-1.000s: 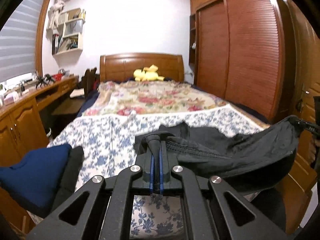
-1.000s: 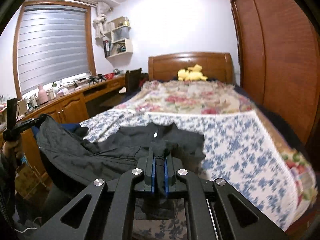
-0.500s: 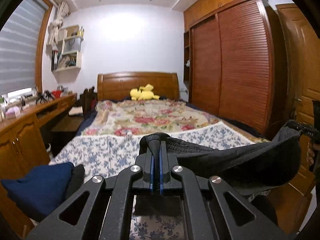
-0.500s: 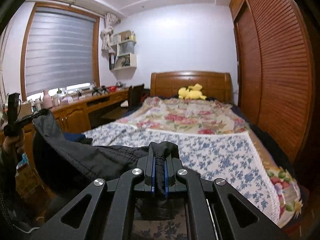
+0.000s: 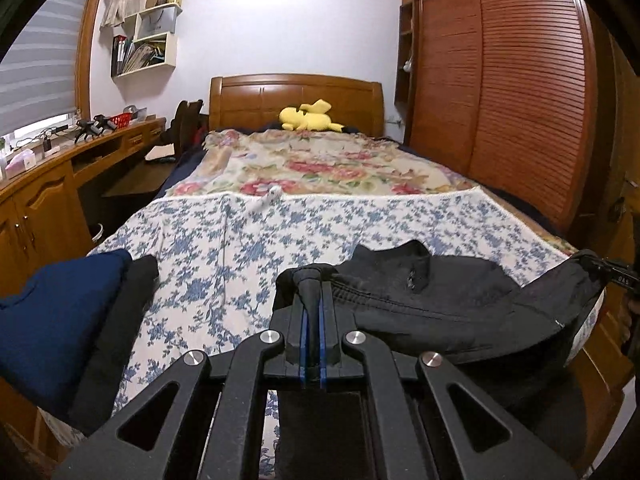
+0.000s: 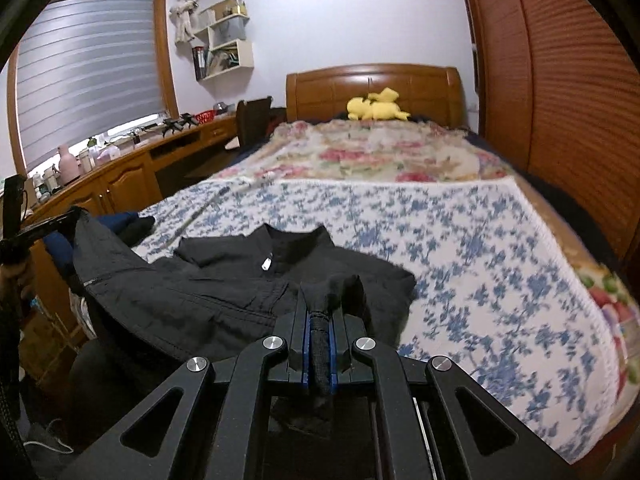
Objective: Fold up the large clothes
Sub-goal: 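Lift the hem with both grippers and fold it toward the collar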
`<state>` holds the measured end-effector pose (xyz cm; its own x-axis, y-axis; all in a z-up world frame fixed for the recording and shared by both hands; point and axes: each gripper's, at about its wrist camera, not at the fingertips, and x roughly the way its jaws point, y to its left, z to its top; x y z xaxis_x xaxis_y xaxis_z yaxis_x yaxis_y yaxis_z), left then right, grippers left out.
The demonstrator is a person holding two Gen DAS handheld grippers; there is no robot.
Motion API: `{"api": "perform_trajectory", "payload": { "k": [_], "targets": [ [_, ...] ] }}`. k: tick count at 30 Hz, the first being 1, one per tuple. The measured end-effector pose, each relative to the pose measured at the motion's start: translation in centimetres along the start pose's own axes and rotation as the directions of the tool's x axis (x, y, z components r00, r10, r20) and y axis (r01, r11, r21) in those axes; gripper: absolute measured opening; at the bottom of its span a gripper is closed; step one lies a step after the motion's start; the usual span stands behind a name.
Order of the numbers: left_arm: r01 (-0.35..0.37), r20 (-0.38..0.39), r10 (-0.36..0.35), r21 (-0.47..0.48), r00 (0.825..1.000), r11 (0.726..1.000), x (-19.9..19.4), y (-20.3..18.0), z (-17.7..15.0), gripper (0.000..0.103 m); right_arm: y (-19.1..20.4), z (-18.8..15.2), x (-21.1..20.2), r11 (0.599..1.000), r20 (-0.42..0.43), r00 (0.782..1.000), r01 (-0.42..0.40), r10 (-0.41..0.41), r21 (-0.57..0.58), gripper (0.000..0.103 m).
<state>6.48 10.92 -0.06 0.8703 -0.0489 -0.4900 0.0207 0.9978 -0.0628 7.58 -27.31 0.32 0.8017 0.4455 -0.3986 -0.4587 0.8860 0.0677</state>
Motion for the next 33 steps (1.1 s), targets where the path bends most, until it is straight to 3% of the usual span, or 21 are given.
{"api": "perform_trajectory", "payload": {
  "k": [21,27,33],
  "targets": [
    [-0.044,-0.124,0.046,0.021,0.991,0.999,9.3,1.4,-1.6,0.005,-2.5,0.8,12.2,0.997,-0.134,0.991,0.030,-0.020,0.073,0.007],
    [-0.050,-0.141,0.053,0.029,0.989,0.998,11.9,1.4,-0.4,0.005,-3.0,3.5,13.9,0.999,-0.102,0.995,0.026,-0.021,0.048,0.007],
    [-0.073,-0.119,0.077,0.036,0.990,0.997,14.5,1.3,2.8,0.005,-3.9,7.6,17.0,0.998,-0.076,0.996,0.052,-0.051,0.017,0.007]
  ]
}}
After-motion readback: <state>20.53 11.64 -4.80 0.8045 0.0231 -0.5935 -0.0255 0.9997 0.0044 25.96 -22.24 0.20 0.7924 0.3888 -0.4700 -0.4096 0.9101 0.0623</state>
